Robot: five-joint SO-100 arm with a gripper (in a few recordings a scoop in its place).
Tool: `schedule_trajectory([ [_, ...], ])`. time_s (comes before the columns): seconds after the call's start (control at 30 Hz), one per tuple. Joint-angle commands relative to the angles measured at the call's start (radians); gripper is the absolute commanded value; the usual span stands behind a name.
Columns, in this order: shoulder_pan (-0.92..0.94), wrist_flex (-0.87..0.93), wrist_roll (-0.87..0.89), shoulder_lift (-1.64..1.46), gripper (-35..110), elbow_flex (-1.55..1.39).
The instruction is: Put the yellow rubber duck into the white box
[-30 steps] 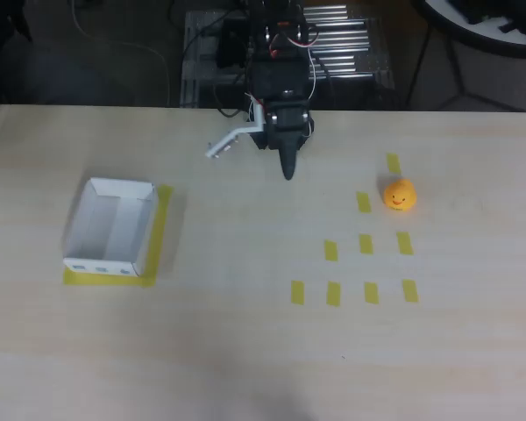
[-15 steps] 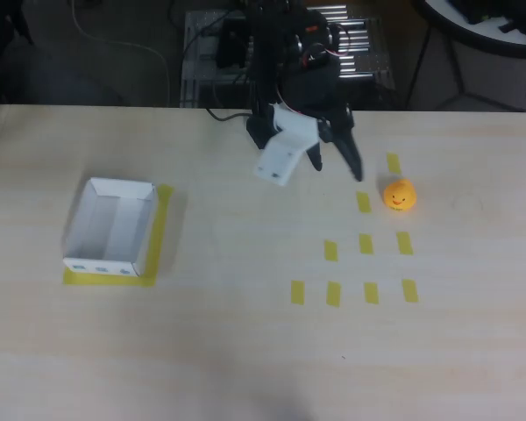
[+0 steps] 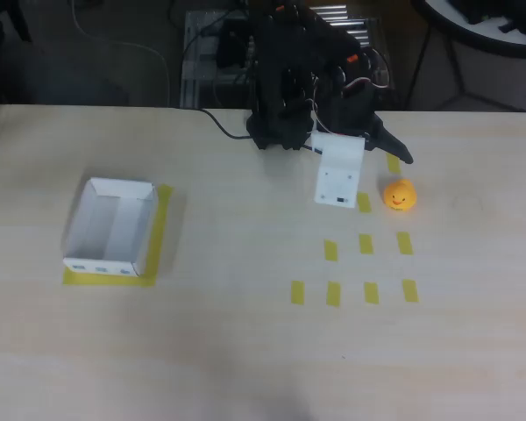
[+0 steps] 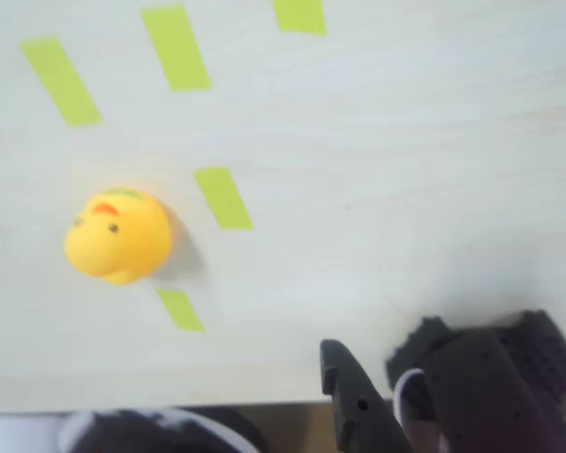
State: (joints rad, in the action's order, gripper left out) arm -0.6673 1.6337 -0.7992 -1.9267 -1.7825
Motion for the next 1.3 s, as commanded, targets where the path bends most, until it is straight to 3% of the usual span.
schedule_trajectory([
  [0.0,-0.086,0.023,-0.052,0.052,66,0.078],
  [0.47,-0.190,-0.110,0.046,0.374,65,0.192],
  [1.27,-0.308,-0.304,0.221,0.560,66,0.176],
])
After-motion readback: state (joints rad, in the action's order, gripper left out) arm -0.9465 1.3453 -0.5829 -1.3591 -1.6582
